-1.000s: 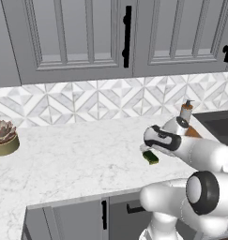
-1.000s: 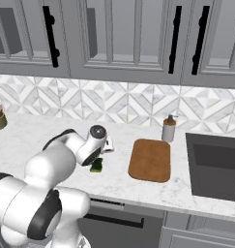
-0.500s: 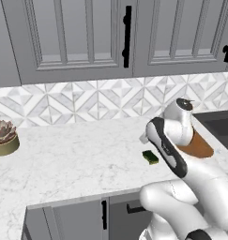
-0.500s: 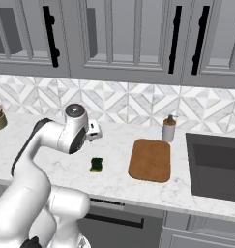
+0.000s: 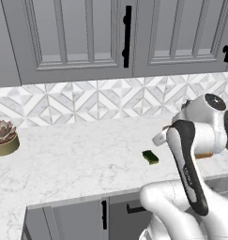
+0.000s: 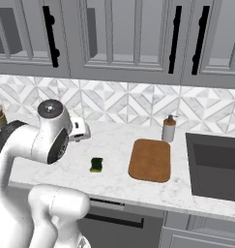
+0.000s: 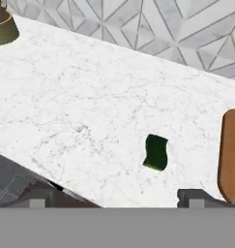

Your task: Pick up the sponge from the counter and clean the cutting board by briefly scrubbing or pressing down on the cutting board. Once finished, release the sponge.

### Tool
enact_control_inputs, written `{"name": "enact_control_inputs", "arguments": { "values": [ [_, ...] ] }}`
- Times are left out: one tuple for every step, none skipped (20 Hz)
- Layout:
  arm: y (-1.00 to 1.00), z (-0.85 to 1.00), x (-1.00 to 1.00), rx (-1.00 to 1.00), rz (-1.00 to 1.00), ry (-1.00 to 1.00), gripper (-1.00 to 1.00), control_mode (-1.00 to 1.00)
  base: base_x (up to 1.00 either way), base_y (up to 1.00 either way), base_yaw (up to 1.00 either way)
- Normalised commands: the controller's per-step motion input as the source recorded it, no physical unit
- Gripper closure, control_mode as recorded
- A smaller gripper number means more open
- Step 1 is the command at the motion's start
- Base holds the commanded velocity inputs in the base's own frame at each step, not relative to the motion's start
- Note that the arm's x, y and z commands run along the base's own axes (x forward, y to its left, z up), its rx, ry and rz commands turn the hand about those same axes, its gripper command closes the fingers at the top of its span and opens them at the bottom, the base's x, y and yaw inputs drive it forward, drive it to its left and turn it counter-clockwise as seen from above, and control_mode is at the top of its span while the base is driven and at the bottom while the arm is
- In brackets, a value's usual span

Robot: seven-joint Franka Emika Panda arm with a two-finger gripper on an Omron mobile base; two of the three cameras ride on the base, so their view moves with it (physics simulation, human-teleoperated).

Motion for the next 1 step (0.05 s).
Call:
{"name": "enact_control_inputs", "arguments": {
  "values": [
    [0.04, 0.47, -0.93, 0.02, -0.11, -0.13, -1.0, -1.0, 0.0, 0.0, 0.0]
  ]
}}
